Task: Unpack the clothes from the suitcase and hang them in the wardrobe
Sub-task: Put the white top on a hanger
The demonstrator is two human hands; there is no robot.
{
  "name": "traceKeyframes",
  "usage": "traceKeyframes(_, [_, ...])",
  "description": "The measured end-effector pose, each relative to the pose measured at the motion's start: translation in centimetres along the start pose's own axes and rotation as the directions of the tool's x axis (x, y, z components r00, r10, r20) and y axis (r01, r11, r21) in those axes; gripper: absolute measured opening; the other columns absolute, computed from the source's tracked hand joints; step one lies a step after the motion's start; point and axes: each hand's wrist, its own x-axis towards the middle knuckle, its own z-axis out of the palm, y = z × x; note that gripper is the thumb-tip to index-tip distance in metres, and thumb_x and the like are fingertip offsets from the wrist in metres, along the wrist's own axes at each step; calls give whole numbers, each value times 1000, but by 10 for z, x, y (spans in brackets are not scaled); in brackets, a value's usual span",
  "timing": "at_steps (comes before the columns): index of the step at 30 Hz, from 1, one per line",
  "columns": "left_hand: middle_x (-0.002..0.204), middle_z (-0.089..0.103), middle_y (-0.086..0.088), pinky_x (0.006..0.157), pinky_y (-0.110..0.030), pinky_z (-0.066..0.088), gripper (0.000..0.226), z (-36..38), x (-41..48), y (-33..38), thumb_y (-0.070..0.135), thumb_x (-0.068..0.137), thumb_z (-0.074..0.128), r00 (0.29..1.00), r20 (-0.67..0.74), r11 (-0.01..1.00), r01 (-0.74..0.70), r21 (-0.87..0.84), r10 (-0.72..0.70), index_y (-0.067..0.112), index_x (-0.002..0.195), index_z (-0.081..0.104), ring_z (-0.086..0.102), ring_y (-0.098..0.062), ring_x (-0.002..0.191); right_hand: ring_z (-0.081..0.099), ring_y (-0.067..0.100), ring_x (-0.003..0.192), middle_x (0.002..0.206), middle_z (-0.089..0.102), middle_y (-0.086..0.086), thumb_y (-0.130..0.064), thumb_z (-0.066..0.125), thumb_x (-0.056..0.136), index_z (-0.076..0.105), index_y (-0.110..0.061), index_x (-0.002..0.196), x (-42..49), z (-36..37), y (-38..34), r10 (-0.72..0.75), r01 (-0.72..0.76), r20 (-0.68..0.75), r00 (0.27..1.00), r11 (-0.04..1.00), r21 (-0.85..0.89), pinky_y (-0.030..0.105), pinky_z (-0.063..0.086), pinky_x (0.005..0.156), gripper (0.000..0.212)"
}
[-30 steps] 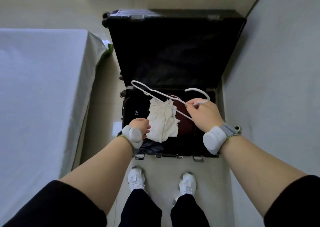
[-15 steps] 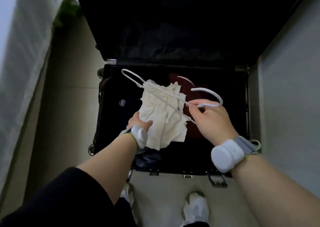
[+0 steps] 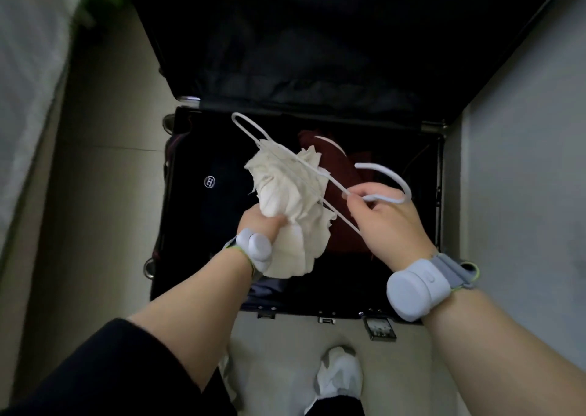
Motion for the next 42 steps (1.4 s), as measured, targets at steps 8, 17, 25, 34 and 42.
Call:
traceKeyframes(8, [102, 66, 5, 87, -39, 51, 48, -100, -176, 88, 33, 66, 67, 972, 105, 975, -200, -93, 209, 26, 112, 58, 62, -17, 97, 44, 8, 55, 66, 50, -4, -29, 52, 92, 56, -10, 85, -93, -59, -119, -92, 91, 82, 992, 996, 10, 11, 35, 44, 21])
traceKeyframes(17, [79, 68, 17, 62, -9, 45, 21, -207, -343, 215, 18, 79, 71, 853, 88, 858, -509, -73, 514, 36, 86, 62, 63, 3, 76, 61, 13, 75, 81, 60, -4, -49, 61, 85, 55, -19, 88, -188, -149, -283, -261, 250, 164, 951, 965, 82, 25, 53, 64, 31])
traceKeyframes(25, [86, 70, 16, 74, -10, 49, 23, -264, -482, 271, 20, 82, 70, 713, 13, 704, -689, -172, 701, 36, 95, 60, 64, 7, 82, 66, 10, 72, 70, 69, -9, -10, 67, 81, 64, -26, 77, -282, -207, -383, -502, 442, 134, 854, 838, 320, 27, 52, 63, 16])
traceKeyframes(34, [104, 71, -9, 67, -25, 55, 20, -311, -588, 300, 17, 92, 57, 793, -136, 582, -539, -609, 593, 10, 110, 65, 69, -18, 90, 46, 23, 73, 77, 47, 10, -7, 57, 64, 46, 6, 81, -353, -250, -437, -613, 537, 191, 766, 775, 333, 36, 34, 68, 24])
traceKeyframes(42, [115, 64, -5, 94, -34, 46, 36, -354, -614, 305, 42, 91, 52, 805, 4, 495, -361, -791, 593, 13, 109, 64, 57, -22, 111, 46, 12, 64, 63, 48, -5, -10, 54, 64, 48, -24, 63, -399, -260, -465, -710, 670, 172, 683, 702, 240, 29, 36, 63, 14])
